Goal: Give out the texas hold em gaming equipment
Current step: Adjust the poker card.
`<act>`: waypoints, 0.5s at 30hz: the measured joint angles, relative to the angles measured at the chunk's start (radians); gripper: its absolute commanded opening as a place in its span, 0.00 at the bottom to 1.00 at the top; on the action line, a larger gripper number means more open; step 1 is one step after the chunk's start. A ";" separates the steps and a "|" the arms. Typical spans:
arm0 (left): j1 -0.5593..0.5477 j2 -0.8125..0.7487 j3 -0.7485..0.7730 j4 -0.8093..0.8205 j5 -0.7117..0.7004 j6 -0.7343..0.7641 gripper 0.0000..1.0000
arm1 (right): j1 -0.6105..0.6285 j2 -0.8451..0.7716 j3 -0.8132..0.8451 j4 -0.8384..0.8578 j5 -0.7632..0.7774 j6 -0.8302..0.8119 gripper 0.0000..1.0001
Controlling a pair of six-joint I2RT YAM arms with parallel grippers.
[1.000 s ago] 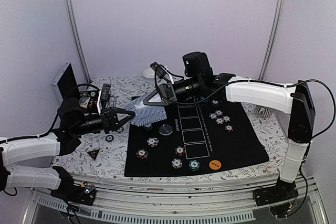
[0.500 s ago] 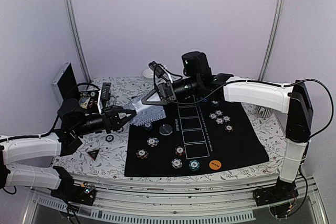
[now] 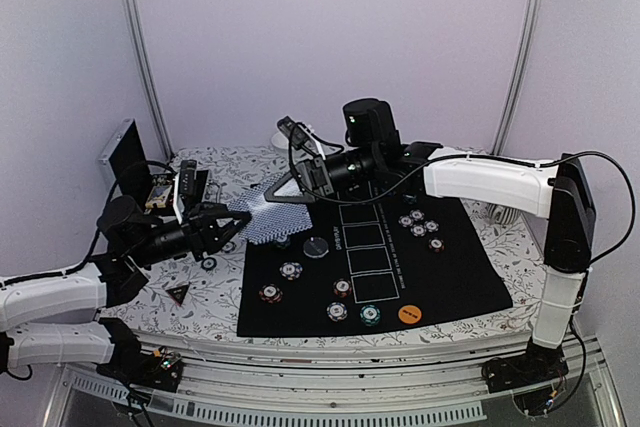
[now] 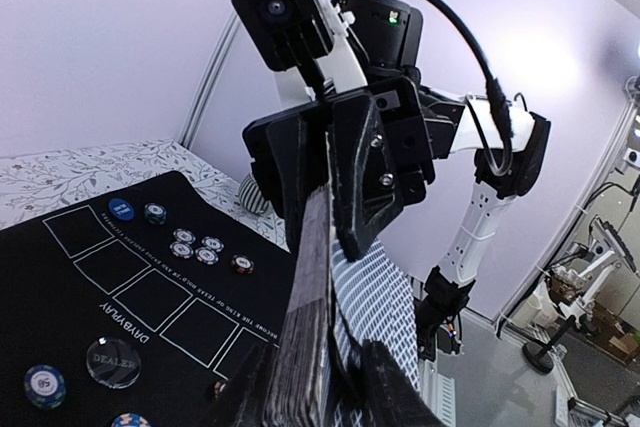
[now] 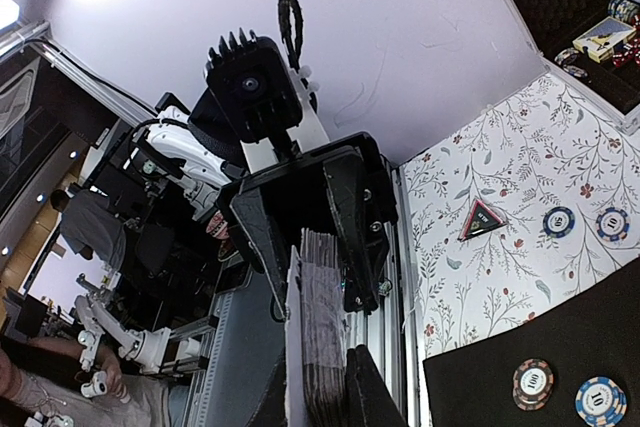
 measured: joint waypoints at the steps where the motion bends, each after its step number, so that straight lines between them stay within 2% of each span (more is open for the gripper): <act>1: 0.000 -0.005 0.000 -0.007 -0.004 0.005 0.33 | 0.000 0.000 0.000 0.000 0.000 0.000 0.02; 6: 0.000 -0.016 0.001 -0.040 -0.025 0.020 0.31 | 0.000 0.000 0.000 -0.003 0.002 -0.008 0.02; 15: -0.002 0.038 0.042 -0.087 -0.028 0.034 0.14 | -0.015 0.000 0.000 -0.032 0.017 -0.019 0.02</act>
